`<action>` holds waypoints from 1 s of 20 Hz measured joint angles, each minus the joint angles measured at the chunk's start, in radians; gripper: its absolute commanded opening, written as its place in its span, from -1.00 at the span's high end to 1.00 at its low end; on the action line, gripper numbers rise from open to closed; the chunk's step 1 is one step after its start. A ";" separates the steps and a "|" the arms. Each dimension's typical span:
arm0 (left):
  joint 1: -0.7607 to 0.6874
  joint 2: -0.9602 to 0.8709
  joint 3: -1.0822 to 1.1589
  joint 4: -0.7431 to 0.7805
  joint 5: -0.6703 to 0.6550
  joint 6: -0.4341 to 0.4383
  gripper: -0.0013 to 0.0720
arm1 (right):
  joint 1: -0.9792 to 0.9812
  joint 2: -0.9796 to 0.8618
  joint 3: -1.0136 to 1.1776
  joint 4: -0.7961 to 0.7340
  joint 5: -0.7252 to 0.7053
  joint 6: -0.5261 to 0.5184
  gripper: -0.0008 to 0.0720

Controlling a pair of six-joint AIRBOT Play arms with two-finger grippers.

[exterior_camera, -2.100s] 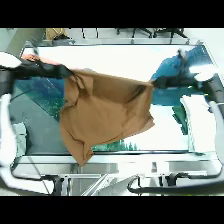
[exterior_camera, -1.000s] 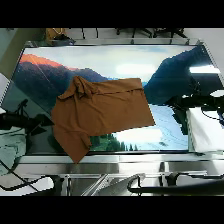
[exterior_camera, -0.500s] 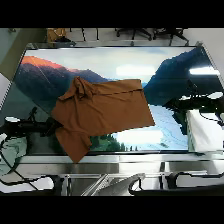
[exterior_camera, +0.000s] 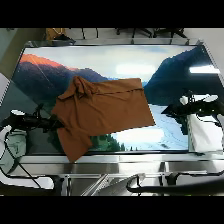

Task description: Fold the shirts.

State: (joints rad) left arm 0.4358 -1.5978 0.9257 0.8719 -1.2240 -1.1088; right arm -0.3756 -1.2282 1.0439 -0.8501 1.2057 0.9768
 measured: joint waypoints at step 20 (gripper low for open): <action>0.039 0.494 0.244 -0.190 -0.154 0.026 0.93 | 0.288 0.237 0.336 0.140 0.093 0.004 0.94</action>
State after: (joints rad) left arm 0.4744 -1.1038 1.1694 0.6823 -1.3777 -1.0828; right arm -0.0879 -0.9916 1.3804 -0.7097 1.2984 0.9806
